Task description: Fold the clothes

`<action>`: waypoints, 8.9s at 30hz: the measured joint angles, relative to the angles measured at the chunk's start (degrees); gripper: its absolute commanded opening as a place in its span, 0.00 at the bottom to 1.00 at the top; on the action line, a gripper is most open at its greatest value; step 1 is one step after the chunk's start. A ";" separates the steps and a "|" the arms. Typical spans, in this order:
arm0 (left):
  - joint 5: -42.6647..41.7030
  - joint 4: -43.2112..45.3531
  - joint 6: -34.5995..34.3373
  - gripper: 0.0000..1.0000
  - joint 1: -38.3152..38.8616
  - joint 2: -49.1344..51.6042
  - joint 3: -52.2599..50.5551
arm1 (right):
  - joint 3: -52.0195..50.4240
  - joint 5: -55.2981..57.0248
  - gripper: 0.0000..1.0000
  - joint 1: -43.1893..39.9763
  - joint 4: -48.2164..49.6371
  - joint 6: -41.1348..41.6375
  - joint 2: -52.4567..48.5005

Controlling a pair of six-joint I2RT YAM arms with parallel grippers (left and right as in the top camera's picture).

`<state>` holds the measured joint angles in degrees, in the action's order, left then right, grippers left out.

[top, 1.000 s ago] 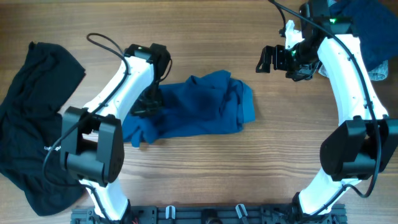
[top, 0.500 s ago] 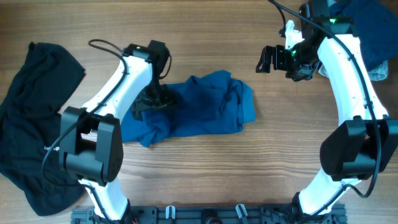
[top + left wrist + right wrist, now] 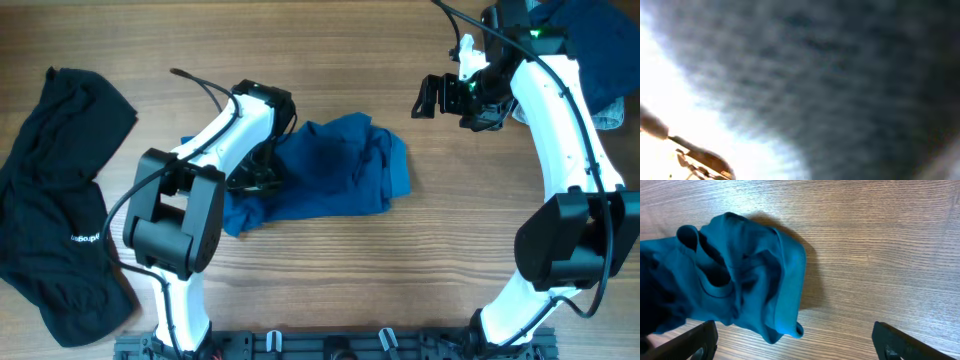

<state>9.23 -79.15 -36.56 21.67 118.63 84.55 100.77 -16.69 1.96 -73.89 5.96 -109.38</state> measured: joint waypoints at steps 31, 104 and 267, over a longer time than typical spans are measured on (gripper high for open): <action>13.49 -8.98 -9.60 0.85 6.08 0.04 3.69 | 0.00 0.00 1.00 0.00 0.24 0.00 0.02; -12.76 14.67 -4.85 0.11 -4.09 -6.03 4.42 | 0.00 0.00 1.00 0.00 0.68 1.29 0.02; -13.60 13.51 -5.75 1.00 -28.55 -27.52 -15.17 | 4.68 15.69 1.00 42.12 9.73 28.11 -2.64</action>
<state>-4.36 -65.65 -42.30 -6.87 91.11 69.38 105.45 -0.99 44.07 -64.16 34.06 -112.03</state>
